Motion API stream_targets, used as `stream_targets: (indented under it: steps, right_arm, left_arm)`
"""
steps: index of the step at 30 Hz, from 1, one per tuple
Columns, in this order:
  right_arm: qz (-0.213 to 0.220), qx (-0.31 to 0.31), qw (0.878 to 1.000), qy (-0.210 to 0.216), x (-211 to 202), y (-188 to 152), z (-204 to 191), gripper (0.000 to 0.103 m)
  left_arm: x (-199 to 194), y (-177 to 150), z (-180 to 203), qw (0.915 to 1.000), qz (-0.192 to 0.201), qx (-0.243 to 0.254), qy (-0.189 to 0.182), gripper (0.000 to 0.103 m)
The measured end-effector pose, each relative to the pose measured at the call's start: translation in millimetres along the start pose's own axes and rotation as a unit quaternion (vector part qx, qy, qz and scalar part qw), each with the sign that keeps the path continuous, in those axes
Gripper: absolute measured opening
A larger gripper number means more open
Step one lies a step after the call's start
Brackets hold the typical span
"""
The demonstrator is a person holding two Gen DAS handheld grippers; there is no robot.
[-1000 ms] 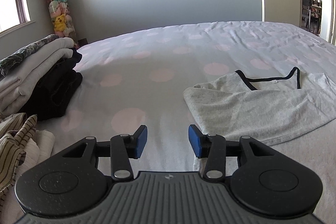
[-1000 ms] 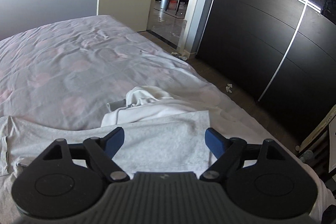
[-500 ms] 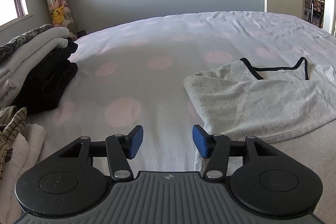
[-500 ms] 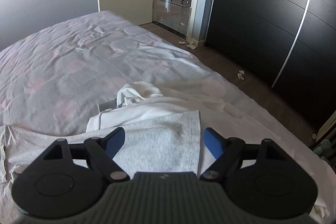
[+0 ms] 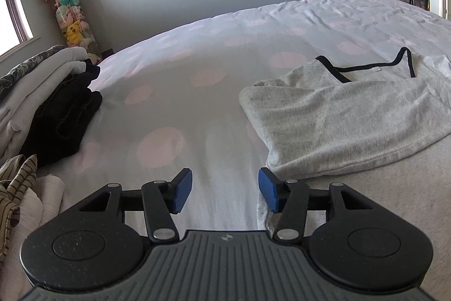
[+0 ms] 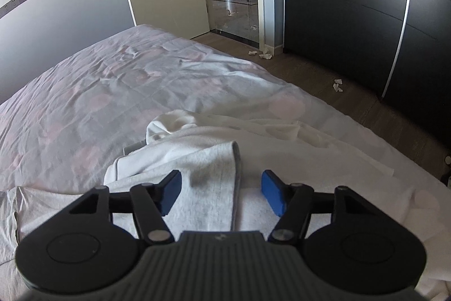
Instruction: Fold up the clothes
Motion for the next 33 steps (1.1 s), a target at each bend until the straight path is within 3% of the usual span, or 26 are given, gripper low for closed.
stream_targets:
  steps: [2,4,7,14,23,28,33]
  right_arm:
    - [0.005,-0.007,1.0,-0.003,2.1,0.2,-3.4,0.051]
    - [0.012,-0.014,1.0,-0.004,-0.6,3.3,-8.3,0.02]
    - [0.025,-0.039,0.999,-0.012,-12.0,14.3,-17.9,0.004]
    - [0.077,-0.078,0.994,0.004,-61.3,73.6,-64.5,0.004]
    - [0.121,-0.154,0.979,0.053,-136.0,150.7,-190.0,0.004]
    - [0.119,-0.199,0.969,0.087,-177.8,169.2,-276.4,0.004]
    - [0.116,-0.241,0.952,0.151,-218.2,162.9,-358.5,0.004]
  left_arm:
    - [0.5,-0.8,0.3,1.0,-0.001,0.003,0.001,0.061]
    - [0.0,0.4,-1.2,1.0,-0.001,0.0,0.001,0.061]
    - [-1.9,3.5,-5.9,0.9999,0.002,-0.013,-0.005,0.061]
    - [-14.1,10.6,-16.6,0.9991,0.021,-0.03,-0.022,0.061]
    - [-25.7,19.9,-38.6,0.9957,0.022,-0.066,-0.061,0.061]
    - [-29.9,22.0,-53.1,0.9929,0.022,-0.089,-0.075,0.061]
    - [-31.2,26.6,-68.4,0.9859,0.008,-0.134,-0.101,0.061]
Point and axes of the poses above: each gripper's, at about its wrist camera, not at the fingertips, and x roughly the way its jaws point, z to its right, y to its top, the point moved 1 cm from there along x, roughly the way its jaws point, and after that the axes turned 11 degrees about -x, right-handed, at the moved point
